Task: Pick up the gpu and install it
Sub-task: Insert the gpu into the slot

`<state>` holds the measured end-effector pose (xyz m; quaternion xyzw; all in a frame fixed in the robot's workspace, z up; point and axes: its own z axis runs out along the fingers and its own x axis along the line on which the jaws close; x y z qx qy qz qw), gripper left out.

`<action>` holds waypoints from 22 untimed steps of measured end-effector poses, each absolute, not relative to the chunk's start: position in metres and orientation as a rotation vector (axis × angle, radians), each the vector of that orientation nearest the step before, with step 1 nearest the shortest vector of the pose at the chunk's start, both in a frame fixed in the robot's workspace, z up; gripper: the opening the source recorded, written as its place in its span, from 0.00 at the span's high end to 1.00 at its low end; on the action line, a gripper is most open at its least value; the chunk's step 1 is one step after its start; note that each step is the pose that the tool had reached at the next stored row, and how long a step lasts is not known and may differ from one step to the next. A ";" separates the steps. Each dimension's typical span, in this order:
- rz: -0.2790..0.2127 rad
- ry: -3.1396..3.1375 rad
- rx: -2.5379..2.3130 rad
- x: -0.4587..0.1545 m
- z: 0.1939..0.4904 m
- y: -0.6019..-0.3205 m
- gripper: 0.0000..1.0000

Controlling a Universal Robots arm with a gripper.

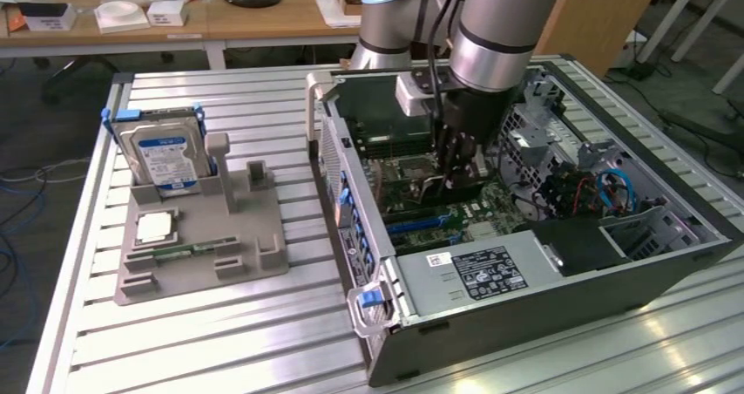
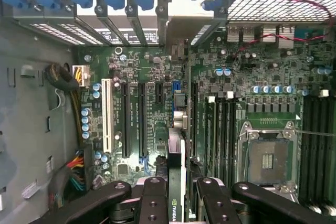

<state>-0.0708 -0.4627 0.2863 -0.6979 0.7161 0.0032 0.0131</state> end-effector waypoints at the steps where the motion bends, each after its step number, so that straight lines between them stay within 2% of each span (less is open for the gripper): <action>1: 0.010 2.231 -2.174 -0.071 0.285 -0.463 0.74; 12: 0.010 2.231 -2.174 -0.081 0.266 -0.463 0.74; 22: 0.010 2.231 -2.174 -0.083 0.265 -0.463 0.74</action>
